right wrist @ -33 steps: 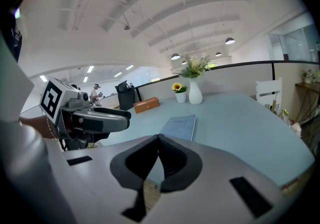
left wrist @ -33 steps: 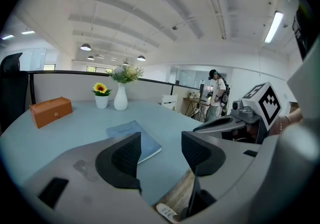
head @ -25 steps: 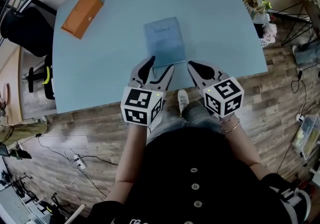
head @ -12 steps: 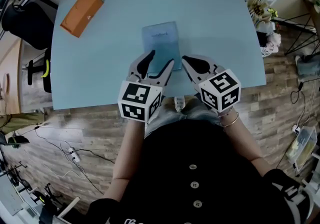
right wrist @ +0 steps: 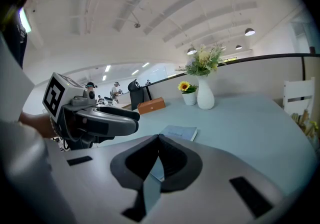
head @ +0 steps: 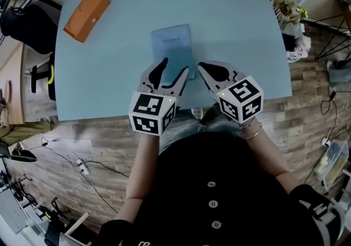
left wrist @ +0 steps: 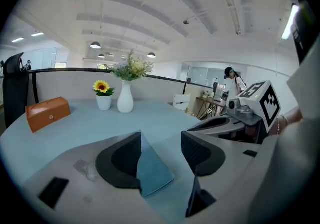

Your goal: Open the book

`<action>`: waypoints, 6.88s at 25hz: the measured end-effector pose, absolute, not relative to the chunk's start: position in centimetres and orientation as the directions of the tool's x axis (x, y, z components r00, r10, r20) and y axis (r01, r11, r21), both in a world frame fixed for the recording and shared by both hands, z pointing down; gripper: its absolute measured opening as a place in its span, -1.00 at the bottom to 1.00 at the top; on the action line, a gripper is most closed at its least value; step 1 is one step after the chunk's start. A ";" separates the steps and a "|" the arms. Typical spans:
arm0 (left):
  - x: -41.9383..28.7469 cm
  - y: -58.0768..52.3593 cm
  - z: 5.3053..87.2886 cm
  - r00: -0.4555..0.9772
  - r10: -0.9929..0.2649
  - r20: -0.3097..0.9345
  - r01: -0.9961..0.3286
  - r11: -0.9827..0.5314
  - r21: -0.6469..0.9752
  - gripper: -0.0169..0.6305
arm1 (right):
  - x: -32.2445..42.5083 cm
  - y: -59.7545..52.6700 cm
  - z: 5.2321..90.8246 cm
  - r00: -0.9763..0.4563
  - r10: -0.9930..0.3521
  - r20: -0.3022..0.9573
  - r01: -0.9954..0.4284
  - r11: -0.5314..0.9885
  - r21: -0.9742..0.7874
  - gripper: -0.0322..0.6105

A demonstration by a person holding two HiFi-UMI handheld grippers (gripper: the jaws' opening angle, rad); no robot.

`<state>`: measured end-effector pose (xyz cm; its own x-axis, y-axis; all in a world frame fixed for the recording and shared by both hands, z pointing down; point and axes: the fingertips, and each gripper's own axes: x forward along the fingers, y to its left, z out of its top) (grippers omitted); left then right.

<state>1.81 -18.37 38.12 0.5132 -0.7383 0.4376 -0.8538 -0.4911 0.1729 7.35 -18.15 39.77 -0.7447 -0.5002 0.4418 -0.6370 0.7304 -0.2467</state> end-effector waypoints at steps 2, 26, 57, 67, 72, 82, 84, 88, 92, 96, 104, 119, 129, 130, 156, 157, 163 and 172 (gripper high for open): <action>1.9 -18.4 38.3 0.512 -0.737 0.442 -0.855 -0.489 0.175 -0.23 | 7.4 -18.2 39.8 -0.748 -0.499 0.438 -0.635 0.730 -0.253 -0.89; 1.5 -18.0 39.7 0.537 -0.692 0.482 -0.838 -0.505 0.209 -0.23 | 6.8 -17.1 41.7 -0.727 -0.490 0.481 -0.660 0.692 -0.291 -0.89; 4.1 -16.2 42.5 0.616 -0.543 0.570 -0.732 -0.662 0.160 -0.23 | 9.4 -14.6 42.9 -0.644 -0.569 0.511 -0.754 0.582 -0.303 -0.89; 5.5 -16.1 44.7 0.637 -0.467 0.614 -0.680 -0.715 0.162 -0.23 | 10.3 -14.4 44.1 -0.615 -0.584 0.529 -0.783 0.534 -0.321 -0.89; 5.6 -16.0 45.7 0.606 -0.453 0.654 -0.660 -0.745 0.096 -0.23 | 10.3 -14.4 44.7 -0.613 -0.584 0.531 -0.786 0.521 -0.334 -0.89; 6.0 -16.4 47.3 0.574 -0.453 0.682 -0.635 -0.772 0.021 -0.33 | 10.4 -14.1 45.8 -0.612 -0.579 0.538 -0.789 0.496 -0.363 -0.89; 6.4 -16.3 47.9 0.571 -0.446 0.689 -0.627 -0.779 0.015 -0.35 | 10.6 -13.9 46.2 -0.610 -0.578 0.543 -0.791 0.489 -0.368 -0.89; 6.9 -16.1 48.8 0.557 -0.434 0.708 -0.607 -0.794 -0.009 -0.37 | 10.9 -13.7 46.9 -0.610 -0.570 0.550 -0.791 0.478 -0.382 -0.89; 6.9 -16.2 49.6 0.532 -0.430 0.730 -0.585 -0.810 -0.051 -0.38 | 11.2 -13.7 47.4 -0.603 -0.573 0.556 -0.797 0.465 -0.385 -0.89; 6.7 -16.4 50.2 0.511 -0.430 0.744 -0.568 -0.819 -0.083 -0.43 | 11.3 -13.6 47.8 -0.605 -0.570 0.556 -0.796 0.458 -0.397 -0.89; 6.8 -16.1 51.1 0.496 -0.410 0.766 -0.523 -0.845 -0.114 -0.49 | 10.8 -13.0 48.6 -0.612 -0.555 0.564 -0.790 0.451 -0.414 -0.89; 6.9 -16.5 52.3 0.480 -0.406 0.778 -0.510 -0.850 -0.130 -0.55 | 10.5 -12.9 49.6 -0.613 -0.539 0.577 -0.789 0.449 -0.418 -0.89; 6.9 -16.3 52.7 0.487 -0.390 0.782 -0.515 -0.851 -0.104 -0.56 | 10.6 -13.5 49.9 -0.599 -0.567 0.566 -0.801 0.426 -0.420 -0.89; 7.0 -16.3 52.7 0.487 -0.387 0.783 -0.514 -0.852 -0.101 -0.56 | 10.7 -13.5 49.9 -0.598 -0.568 0.565 -0.801 0.425 -0.421 -0.89; 7.4 -15.8 51.7 0.575 -0.297 0.762 -0.529 -0.846 0.069 -0.89 | 10.8 -13.8 48.7 -0.615 -0.565 0.550 -0.789 0.459 -0.410 -0.89; 7.4 -15.7 51.6 0.566 -0.307 0.765 -0.527 -0.849 0.050 -0.89 | 10.8 -13.8 48.6 -0.616 -0.565 0.549 -0.787 0.462 -0.409 -0.89; 7.2 -15.6 50.2 0.549 -0.371 0.749 -0.546 -0.838 -0.015 -0.90 | 10.4 -13.9 47.8 -0.634 -0.559 0.535 -0.772 0.491 -0.403 -0.89; 6.5 -15.9 47.8 0.567 -0.421 0.708 -0.561 -0.826 -0.042 -0.91 | 10.0 -14.3 46.8 -0.658 -0.540 0.524 -0.750 0.537 -0.387 -0.89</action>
<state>6.49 -15.87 47.75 0.5666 -0.4212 0.7082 -0.5614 -0.8265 -0.0425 9.96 -14.30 46.80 -0.6580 -0.5404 0.5244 -0.7496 0.5368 -0.3872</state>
